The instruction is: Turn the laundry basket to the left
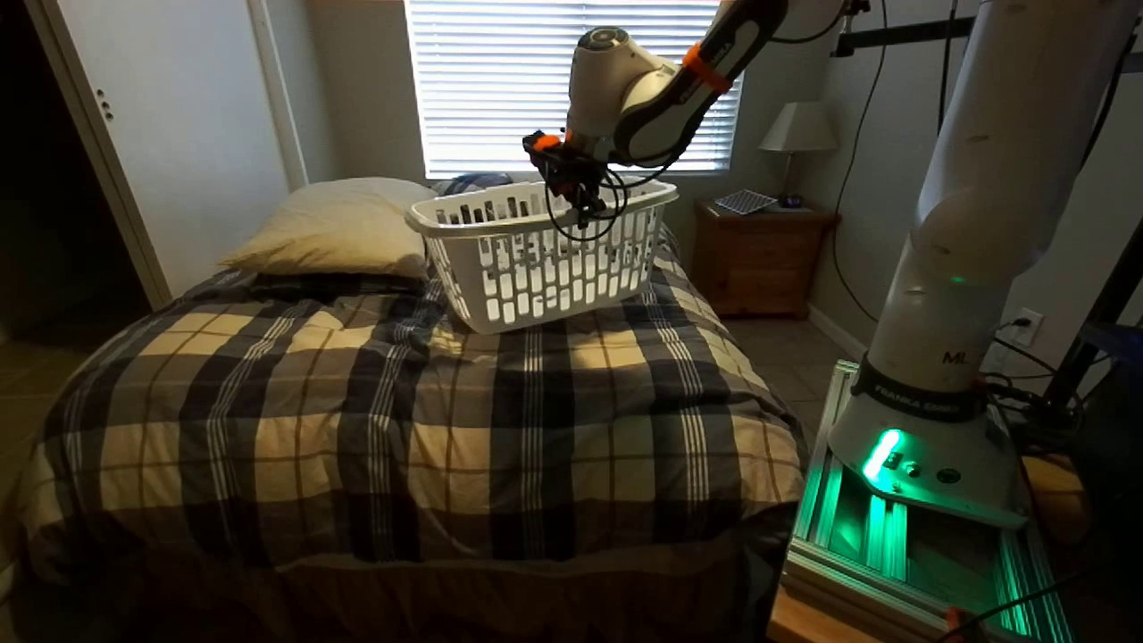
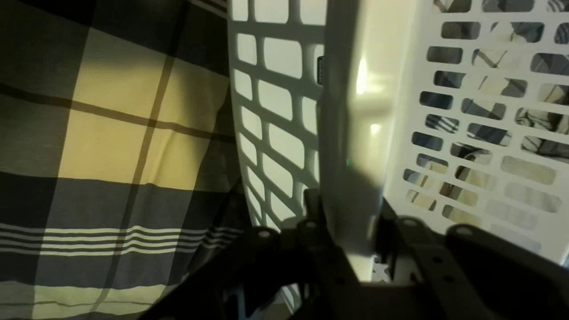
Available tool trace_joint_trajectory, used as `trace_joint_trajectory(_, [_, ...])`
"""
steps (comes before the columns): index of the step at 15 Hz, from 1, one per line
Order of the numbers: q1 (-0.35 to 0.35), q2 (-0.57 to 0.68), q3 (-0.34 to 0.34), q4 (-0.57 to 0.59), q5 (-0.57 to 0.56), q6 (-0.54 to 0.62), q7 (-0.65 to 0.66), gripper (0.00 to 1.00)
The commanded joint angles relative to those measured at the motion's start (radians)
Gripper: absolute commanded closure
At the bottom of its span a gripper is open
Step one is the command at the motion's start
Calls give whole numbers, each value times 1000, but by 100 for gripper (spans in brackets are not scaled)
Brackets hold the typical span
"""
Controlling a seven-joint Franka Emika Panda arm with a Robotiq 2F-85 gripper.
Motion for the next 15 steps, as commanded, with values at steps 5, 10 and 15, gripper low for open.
trace_joint_trajectory(5, [-2,26,1,-2,7,-5,-16,93])
trace_joint_trajectory(10, [18,-21,1,-48,-33,-12,247,93])
trace_joint_trajectory(15, [-16,-71,-10,6,126,-38,148,93])
